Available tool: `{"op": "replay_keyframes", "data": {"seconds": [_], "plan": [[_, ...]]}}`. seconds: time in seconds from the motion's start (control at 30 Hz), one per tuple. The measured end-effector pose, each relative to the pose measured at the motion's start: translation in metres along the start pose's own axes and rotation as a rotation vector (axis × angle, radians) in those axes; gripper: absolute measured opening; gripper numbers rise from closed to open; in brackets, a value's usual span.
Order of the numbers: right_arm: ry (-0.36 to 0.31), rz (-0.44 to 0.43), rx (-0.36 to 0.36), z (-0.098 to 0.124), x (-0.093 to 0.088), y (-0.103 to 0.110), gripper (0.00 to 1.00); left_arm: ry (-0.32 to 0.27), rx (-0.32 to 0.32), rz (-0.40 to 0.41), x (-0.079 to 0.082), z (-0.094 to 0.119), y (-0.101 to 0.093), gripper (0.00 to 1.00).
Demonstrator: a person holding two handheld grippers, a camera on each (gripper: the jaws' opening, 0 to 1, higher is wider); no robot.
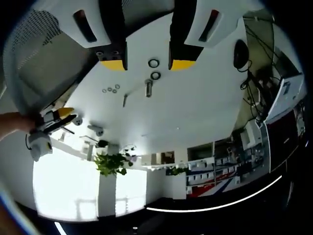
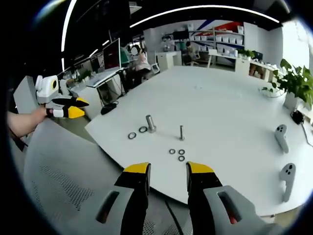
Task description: Place the washer onto the threaded stud by aligning its center hole with the stud, sliding it down to the base, and recovering from edge contact or off-axis alignment until the washer reaches the visible bottom stop.
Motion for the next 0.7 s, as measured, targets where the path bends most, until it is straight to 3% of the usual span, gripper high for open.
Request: {"op": "replay_keyframes", "data": {"seconds": [0.7], "plan": [[-0.008, -0.010, 0.009, 0.0002, -0.0008, 0.0001, 0.31, 0.015, 0.025, 0.016, -0.0021, -0.0005, 0.0033, 0.30]]}}
Point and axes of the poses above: the point that each gripper's makers call its tool centre point, and the gripper's own axes: z roughly backward along the fingers, y roughly to its left, x roughly out of its top, the point moved 9 cm from there along z, roughly backward along the fingers, and after that the axes turned 8 degrees about x, right-handed, at the moved point
